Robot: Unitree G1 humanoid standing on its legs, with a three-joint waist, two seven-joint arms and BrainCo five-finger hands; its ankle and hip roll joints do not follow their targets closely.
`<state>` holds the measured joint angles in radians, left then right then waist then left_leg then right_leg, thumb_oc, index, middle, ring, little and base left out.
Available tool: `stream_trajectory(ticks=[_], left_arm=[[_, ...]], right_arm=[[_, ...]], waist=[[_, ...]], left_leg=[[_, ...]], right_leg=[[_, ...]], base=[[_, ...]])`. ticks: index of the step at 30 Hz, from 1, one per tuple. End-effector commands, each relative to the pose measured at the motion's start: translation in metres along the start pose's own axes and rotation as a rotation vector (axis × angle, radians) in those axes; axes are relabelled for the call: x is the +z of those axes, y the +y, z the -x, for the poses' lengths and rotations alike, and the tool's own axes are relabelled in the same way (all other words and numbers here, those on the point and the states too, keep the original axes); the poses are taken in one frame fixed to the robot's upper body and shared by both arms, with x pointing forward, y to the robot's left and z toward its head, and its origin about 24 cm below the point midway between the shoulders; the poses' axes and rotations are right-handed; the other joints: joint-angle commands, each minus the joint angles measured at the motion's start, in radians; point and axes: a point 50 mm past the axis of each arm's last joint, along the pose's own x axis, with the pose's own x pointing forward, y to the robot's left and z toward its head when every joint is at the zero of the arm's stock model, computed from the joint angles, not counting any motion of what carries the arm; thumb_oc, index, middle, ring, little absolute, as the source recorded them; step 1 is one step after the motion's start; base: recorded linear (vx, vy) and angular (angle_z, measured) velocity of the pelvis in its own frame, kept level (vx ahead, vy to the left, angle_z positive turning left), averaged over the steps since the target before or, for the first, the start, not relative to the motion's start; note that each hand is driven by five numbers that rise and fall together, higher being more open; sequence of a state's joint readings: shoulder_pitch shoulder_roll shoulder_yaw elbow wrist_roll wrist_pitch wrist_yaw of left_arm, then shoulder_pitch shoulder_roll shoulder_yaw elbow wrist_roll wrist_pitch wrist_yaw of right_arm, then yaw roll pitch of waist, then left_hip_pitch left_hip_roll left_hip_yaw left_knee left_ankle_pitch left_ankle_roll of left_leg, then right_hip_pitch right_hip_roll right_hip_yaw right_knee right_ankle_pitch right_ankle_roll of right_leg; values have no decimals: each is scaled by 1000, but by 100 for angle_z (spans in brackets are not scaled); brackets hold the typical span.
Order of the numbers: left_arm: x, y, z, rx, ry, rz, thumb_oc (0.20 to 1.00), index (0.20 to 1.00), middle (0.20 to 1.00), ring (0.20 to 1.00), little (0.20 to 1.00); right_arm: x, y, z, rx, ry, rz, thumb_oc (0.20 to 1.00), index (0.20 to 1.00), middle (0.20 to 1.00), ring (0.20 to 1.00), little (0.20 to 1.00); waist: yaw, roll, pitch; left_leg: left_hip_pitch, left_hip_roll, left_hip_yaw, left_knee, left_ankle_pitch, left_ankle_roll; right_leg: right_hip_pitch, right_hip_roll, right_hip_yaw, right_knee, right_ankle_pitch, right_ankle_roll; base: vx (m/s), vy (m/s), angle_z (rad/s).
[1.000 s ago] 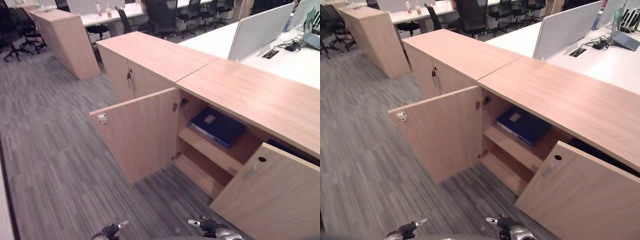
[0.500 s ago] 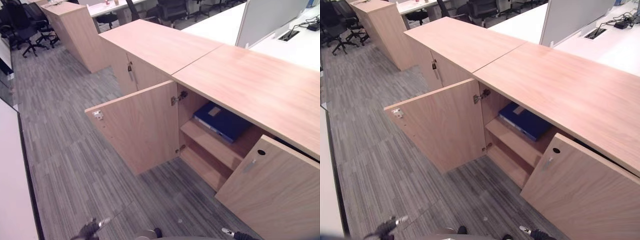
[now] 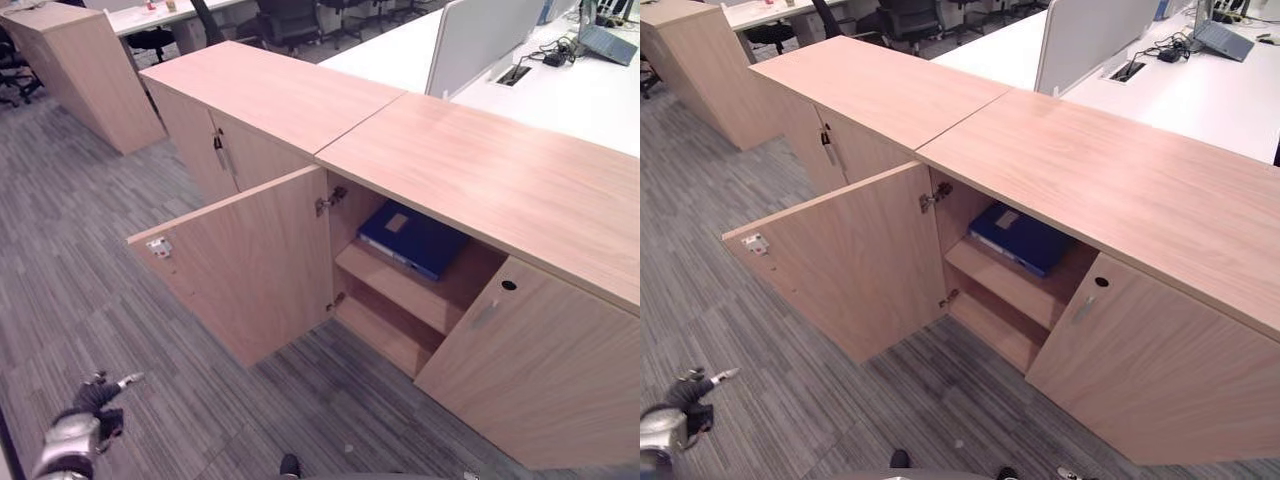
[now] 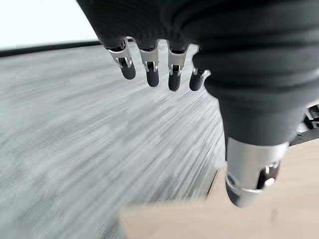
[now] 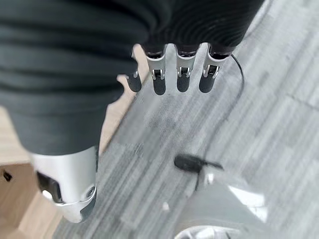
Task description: Put the empty folder in the office cabinet
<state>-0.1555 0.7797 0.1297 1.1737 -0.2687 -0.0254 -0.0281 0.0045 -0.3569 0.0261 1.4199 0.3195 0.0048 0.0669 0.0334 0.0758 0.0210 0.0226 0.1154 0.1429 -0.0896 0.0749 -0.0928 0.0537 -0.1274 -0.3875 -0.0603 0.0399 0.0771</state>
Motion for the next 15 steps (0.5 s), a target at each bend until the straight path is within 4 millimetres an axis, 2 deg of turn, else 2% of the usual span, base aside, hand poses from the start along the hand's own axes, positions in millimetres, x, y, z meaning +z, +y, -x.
stream_trajectory(ticks=[1, 2, 7, 13, 15], left_arm=[[40, 45, 2, 108, -121, -17, 1000, 1000, 1000, 1000, 1000], [40, 44, 2, 108, -121, -17, 1000, 1000, 1000, 1000, 1000], [77, 42, 1, 99, -224, -24, 1000, 1000, 1000, 1000, 1000], [88, 38, -1, 92, -224, -49, 1000, 1000, 1000, 1000, 1000], [100, 31, -2, 70, -241, -19, 1000, 1000, 1000, 1000, 1000]], right_arm=[[-12, -8, 2, -13, 59, 12, 1000, 1000, 1000, 1000, 1000], [-12, -7, 2, -13, 59, 12, 1000, 1000, 1000, 1000, 1000], [-15, -13, 3, -12, 70, -34, 1000, 1000, 1000, 1000, 1000], [-13, -15, 3, -5, 69, -33, 1000, 1000, 1000, 1000, 1000], [-11, -16, 3, -3, 58, -48, 1000, 1000, 1000, 1000, 1000]], waist=[[1, -8, -55], [1, -8, -54], [-12, -16, -56], [-24, -20, -50], [-33, -27, -50]], left_leg=[[-16, -52, -10, 8, -80, 20], [-15, -52, -10, 8, -80, 20], [2, -118, -2, 15, -113, 65], [23, -142, 15, 24, -136, 87], [32, -153, 22, 32, -148, 96]], right_leg=[[-54, -119, 4, -21, 40, 102], [-54, -119, 4, -21, 40, 102], [-58, -173, 18, -2, 66, 133], [-60, -201, 19, 22, 84, 150], [-59, -215, 19, 37, 98, 159]], base=[[15, 261, -8], [8, 168, -9], [11, 191, -8], [7, 125, -9], [24, 165, -5]])
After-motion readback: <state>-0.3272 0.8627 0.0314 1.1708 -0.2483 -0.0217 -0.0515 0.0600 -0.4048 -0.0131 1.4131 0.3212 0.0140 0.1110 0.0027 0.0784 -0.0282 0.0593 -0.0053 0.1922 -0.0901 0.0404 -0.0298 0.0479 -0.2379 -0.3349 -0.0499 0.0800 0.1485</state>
